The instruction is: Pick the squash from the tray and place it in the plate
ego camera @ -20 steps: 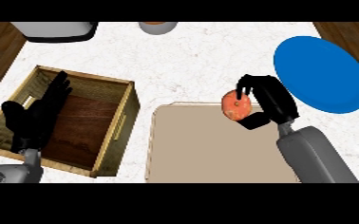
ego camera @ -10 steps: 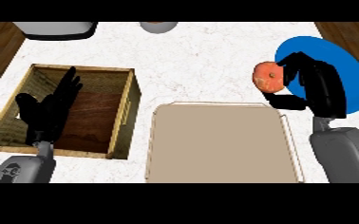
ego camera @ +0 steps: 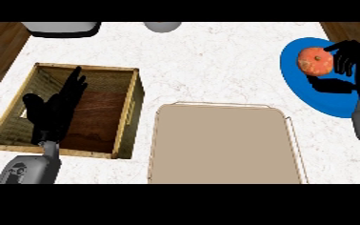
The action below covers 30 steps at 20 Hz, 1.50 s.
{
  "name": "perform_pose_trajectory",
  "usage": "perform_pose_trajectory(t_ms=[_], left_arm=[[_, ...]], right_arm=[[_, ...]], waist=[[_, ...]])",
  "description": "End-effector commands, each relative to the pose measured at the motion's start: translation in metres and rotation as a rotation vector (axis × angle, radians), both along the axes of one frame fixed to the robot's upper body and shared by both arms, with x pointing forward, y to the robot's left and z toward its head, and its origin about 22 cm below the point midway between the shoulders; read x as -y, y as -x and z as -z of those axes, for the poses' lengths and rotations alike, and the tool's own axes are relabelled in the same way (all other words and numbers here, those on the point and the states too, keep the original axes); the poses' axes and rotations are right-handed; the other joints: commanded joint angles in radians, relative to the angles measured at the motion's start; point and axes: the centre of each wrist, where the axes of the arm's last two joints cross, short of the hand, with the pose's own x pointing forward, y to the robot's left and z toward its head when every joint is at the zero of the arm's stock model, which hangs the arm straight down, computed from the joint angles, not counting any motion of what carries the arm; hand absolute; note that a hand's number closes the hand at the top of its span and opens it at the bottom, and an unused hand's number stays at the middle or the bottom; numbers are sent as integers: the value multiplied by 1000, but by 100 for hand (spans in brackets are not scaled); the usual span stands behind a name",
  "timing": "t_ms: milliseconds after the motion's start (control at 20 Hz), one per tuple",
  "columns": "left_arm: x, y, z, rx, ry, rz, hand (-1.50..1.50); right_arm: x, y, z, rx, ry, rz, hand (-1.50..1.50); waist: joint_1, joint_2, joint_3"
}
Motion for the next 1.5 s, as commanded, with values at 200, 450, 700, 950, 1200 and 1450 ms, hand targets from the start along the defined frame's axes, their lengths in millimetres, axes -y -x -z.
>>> perform_pose_trajectory(t_ms=[200,450,700,950,1200,1450], left_arm=[[-6,-9,8,-13,21,15,0],[17,-10,-1,-4,20,39,0],[3,-11,5,5,16,34,0],[5,-16,-2,-2,15,37,0],[2,-20,-1,-1,18,15,0],[0,-6,9,-13,24,-6,0]], right_arm=[[59,-20,19,-66,53,63,150],[97,-3,30,-243,44,31,150],[105,-2,34,-356,-80,-58,-150],[103,-4,38,-129,-81,-106,-150],[108,-14,7,143,-219,-315,-150],[113,-14,4,116,-439,-329,-150]], waist=[[15,10,-4],[36,17,-1],[32,17,-2],[41,22,1],[7,11,-1],[10,6,-4]])
